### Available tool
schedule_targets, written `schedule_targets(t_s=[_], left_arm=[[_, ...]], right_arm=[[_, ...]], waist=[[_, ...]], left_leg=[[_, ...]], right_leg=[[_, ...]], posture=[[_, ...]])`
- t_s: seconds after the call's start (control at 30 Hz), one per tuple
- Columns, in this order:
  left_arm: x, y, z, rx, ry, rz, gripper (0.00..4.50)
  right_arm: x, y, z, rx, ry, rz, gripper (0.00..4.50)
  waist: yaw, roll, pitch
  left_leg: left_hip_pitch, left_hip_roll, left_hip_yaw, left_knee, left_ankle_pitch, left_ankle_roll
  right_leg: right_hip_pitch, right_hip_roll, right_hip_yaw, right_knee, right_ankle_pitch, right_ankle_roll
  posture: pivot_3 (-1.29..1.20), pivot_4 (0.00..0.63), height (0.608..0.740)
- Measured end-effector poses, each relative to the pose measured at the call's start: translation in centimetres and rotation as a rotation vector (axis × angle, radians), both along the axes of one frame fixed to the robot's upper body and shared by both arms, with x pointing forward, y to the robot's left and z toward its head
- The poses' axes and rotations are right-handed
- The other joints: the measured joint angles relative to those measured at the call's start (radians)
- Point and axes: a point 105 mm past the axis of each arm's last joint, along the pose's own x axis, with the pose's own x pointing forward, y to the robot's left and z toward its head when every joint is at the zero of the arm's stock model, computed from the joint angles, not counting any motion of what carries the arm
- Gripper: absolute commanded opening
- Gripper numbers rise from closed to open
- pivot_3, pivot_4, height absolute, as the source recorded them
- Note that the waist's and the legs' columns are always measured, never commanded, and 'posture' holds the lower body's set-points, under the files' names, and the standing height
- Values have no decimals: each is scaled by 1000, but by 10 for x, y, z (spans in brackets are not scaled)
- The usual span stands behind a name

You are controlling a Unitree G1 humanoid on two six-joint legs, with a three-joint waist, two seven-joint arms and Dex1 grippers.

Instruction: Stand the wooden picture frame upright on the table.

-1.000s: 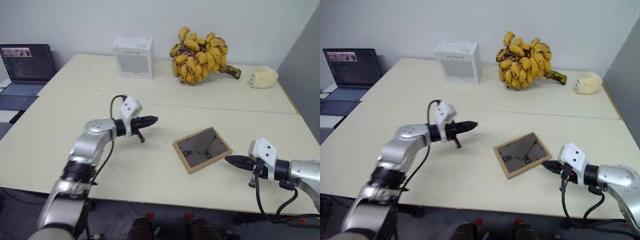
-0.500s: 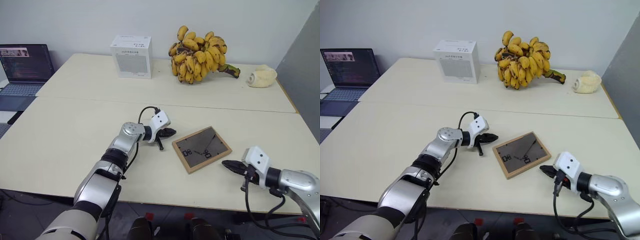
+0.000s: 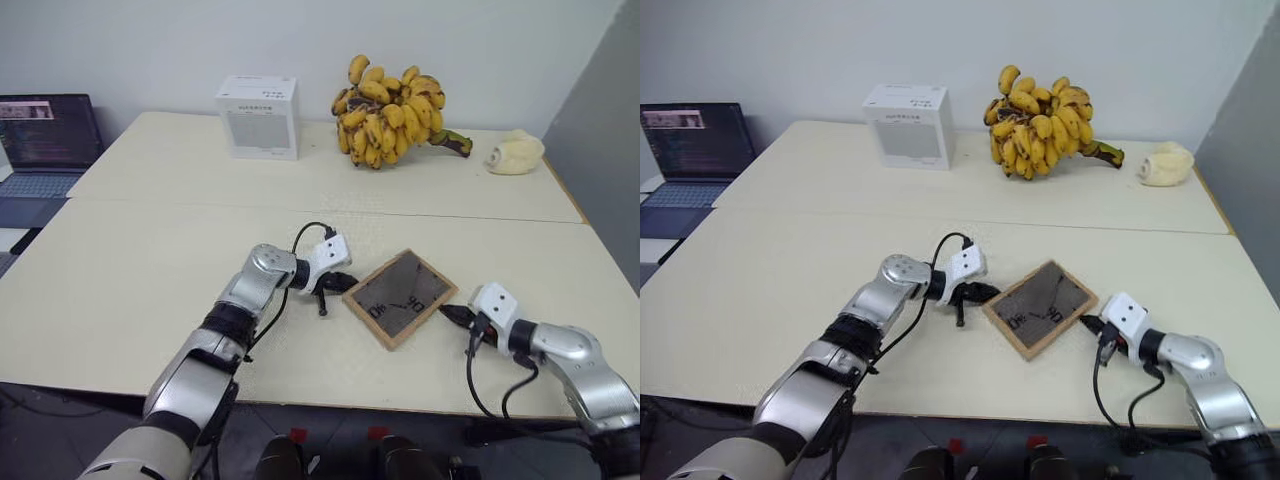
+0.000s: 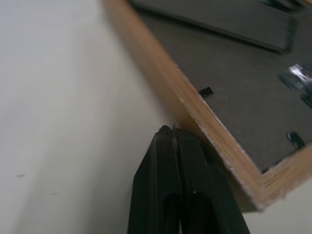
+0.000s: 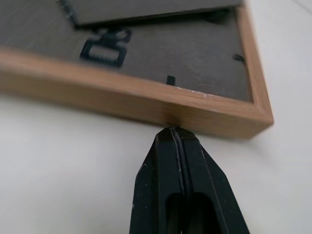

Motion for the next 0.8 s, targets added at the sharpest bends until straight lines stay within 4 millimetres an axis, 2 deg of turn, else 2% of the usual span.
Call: schedule_targets(t_s=[0.13,0.3,0.5,0.63,0.7,0.73,0.8], left_arm=[[-28,0,-3,31,104,-87,9],[-37,2,7,28,119,-96,9],[-26,14,12,-37,59,54,9],[-17,45,19,-62,39,254,9],[-17,64,24,-94,136,391,392],[-19,68,27,-113,173,424,482],[-28,70,37,-194,323,494,1004]], right_arm=[[23,15,2,5,-25,15,0],[33,30,4,8,-42,47,0],[33,31,5,-13,-54,69,0],[27,20,5,-63,-51,90,0],[22,10,5,-95,-44,96,0],[20,8,6,-102,-42,98,0],[16,4,6,-125,-36,109,0]], waist=[[-8,0,0],[-9,0,0],[-8,1,0],[-7,1,1],[-6,1,1],[-4,1,2],[0,1,2]], left_leg=[[4,1,-1,0,0,0],[3,1,-1,-1,0,0],[3,1,-1,-1,0,0],[3,1,-1,-1,0,0],[3,1,-1,-1,0,0],[3,1,-2,0,0,0],[2,0,-3,0,0,0]], right_leg=[[4,1,0,0,-2,3],[3,1,0,0,0,-1],[3,1,0,0,0,-1],[3,0,0,0,-1,-1],[3,0,-1,0,-1,0],[3,0,-1,0,-2,1],[3,0,-2,0,-3,4]], posture=[[0,150,740],[0,150,740],[0,150,740],[0,150,740],[0,150,740],[0,150,740],[0,150,740]])
